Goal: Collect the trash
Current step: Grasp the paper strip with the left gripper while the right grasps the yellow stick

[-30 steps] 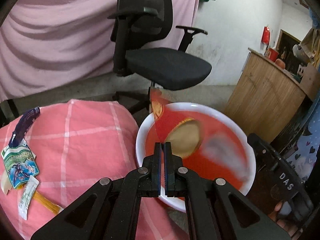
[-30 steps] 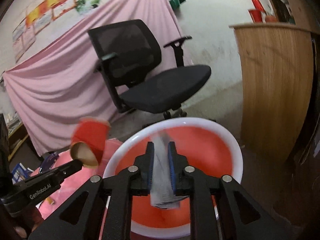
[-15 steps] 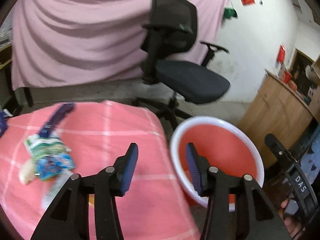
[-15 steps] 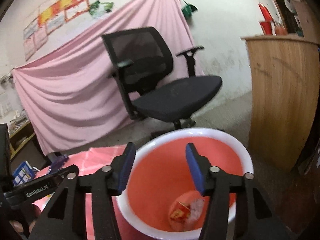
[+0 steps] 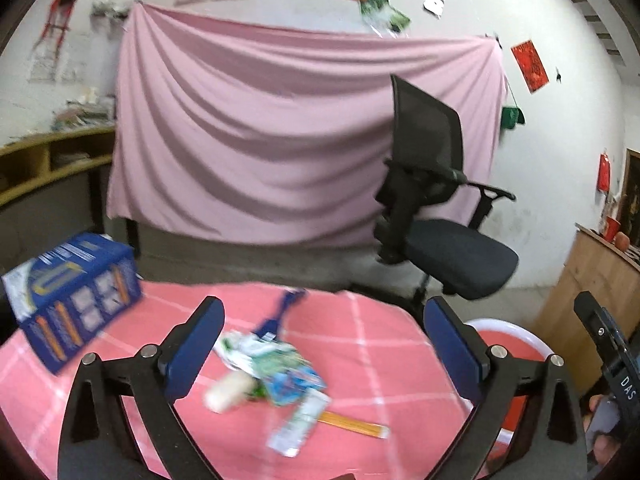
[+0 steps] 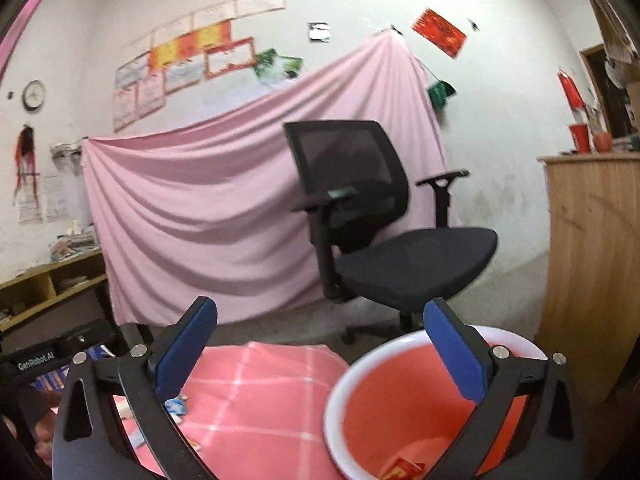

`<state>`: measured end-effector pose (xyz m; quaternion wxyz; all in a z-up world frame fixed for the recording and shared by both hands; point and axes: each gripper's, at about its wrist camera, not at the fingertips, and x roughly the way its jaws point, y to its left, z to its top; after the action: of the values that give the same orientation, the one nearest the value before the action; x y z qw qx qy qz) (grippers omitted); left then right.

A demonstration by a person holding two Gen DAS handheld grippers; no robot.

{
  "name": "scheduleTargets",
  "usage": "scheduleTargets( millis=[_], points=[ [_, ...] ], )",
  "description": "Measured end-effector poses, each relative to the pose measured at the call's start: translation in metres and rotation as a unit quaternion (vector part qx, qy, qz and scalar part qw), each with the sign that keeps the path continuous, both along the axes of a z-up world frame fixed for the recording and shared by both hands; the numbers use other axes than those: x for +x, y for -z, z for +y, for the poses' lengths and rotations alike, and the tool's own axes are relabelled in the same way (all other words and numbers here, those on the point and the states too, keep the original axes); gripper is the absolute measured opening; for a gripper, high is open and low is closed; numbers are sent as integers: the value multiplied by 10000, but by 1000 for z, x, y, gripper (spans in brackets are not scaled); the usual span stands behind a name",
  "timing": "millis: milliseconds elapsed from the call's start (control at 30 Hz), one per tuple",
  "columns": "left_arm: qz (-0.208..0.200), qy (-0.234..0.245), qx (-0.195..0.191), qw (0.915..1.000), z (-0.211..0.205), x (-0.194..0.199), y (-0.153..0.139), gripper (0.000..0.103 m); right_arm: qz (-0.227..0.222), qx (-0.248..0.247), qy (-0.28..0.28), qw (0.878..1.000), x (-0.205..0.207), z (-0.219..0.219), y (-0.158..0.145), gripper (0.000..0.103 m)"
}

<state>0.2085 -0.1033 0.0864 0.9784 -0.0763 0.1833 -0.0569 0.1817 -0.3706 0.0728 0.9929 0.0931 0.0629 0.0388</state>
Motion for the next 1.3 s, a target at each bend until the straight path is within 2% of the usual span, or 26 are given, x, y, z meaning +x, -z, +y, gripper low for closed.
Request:
scheduleTargets(
  millis=[200, 333, 500, 633, 833, 867, 933, 1000, 1100, 1167, 1233, 1300],
  points=[
    [-337, -359, 239, 9985, 36, -15, 8, 100, -228, -195, -311, 9991, 1, 31, -3, 103],
    [-423, -483, 363, 9973, 51, -22, 17, 100, -339, -411, -556, 9970, 1, 51, -3, 103],
    [-457, -484, 566, 9962, 62, -27, 33, 100, -238, -753, -812, 9936, 6, 72, 5, 103],
    [-232, -308, 684, 9969, 61, -26, 47, 100, 81, -1053, -1062, 9887, 14, 84, 15, 103],
    [625, -20, 826, 9946, 52, -5, 70, 100, 1130, -1170, -1484, 9755, 39, 90, 37, 103],
    [761, -10, 848, 9935, 49, 1, 72, 100, 1282, -1174, -1532, 9728, 43, 90, 40, 100],
    [975, 39, 856, 9915, 48, 8, 76, 100, 1610, -1197, -1658, 9655, 50, 92, 47, 87],
    [1231, 238, 835, 9886, 45, 16, 81, 100, 1889, -1160, -1794, 9585, 58, 91, 53, 82],
    [1486, 472, 922, 9835, 38, 23, 88, 98, 2224, -1068, -1978, 9487, 63, 89, 60, 67],
    [1614, 667, 989, 9797, 32, 26, 91, 90, 2486, -1009, -2128, 9395, 67, 90, 67, 58],
    [1747, 898, 1030, 9751, 26, 29, 94, 78, 2635, -1000, -2246, 9328, 70, 91, 71, 47],
    [1896, 1171, 1075, 9689, 19, 32, 98, 68, 2722, -1016, -2378, 9269, 70, 94, 73, 40]
  ],
)
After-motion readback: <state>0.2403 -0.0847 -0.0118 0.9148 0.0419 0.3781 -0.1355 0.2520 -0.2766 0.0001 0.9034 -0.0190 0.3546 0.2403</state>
